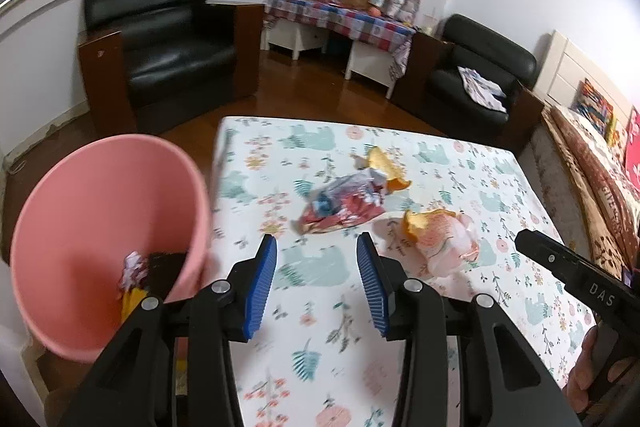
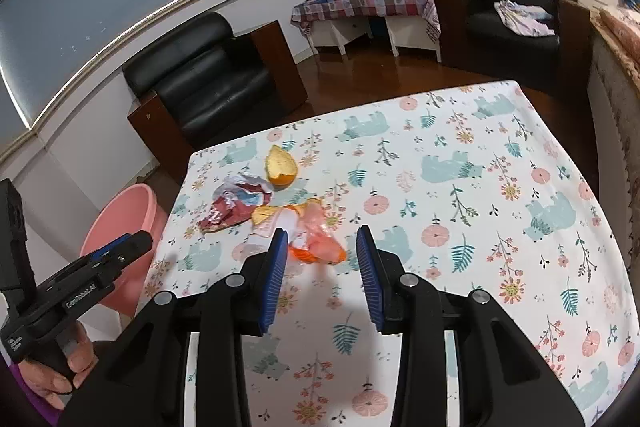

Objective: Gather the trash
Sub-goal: 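Move both open tools back over the remaining trash on the table, then grasp the crumpled red-blue wrapper with the left tool while the right tool grasps the orange plastic bag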

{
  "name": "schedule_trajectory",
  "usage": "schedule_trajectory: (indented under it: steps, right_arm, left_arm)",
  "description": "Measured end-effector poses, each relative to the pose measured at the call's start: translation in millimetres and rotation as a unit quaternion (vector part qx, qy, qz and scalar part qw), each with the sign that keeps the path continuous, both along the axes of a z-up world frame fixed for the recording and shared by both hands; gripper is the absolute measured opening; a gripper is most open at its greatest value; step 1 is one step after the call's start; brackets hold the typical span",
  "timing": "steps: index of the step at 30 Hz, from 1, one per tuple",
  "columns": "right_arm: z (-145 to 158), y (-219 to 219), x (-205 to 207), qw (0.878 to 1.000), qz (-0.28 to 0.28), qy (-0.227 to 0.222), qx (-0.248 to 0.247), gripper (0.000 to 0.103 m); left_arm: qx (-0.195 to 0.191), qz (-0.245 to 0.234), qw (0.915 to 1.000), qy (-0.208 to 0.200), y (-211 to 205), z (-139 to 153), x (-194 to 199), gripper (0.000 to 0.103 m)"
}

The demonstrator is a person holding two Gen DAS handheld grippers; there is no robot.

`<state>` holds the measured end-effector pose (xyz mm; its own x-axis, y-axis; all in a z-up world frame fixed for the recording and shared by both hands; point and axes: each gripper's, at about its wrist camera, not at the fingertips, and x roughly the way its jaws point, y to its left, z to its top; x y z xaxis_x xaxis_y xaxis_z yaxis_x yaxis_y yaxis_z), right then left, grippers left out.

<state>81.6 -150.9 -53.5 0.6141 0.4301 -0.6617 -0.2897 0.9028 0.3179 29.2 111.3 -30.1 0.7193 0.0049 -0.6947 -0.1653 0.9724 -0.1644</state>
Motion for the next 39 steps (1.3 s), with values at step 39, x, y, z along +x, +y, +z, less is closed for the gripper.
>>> schedule_trajectory:
  steps: [39]
  right_arm:
    - [-53,31,61,0.991,0.033,0.109,0.070,0.052]
  left_arm:
    - [0.018,-0.072,0.9969,0.025,-18,-30,25,0.008]
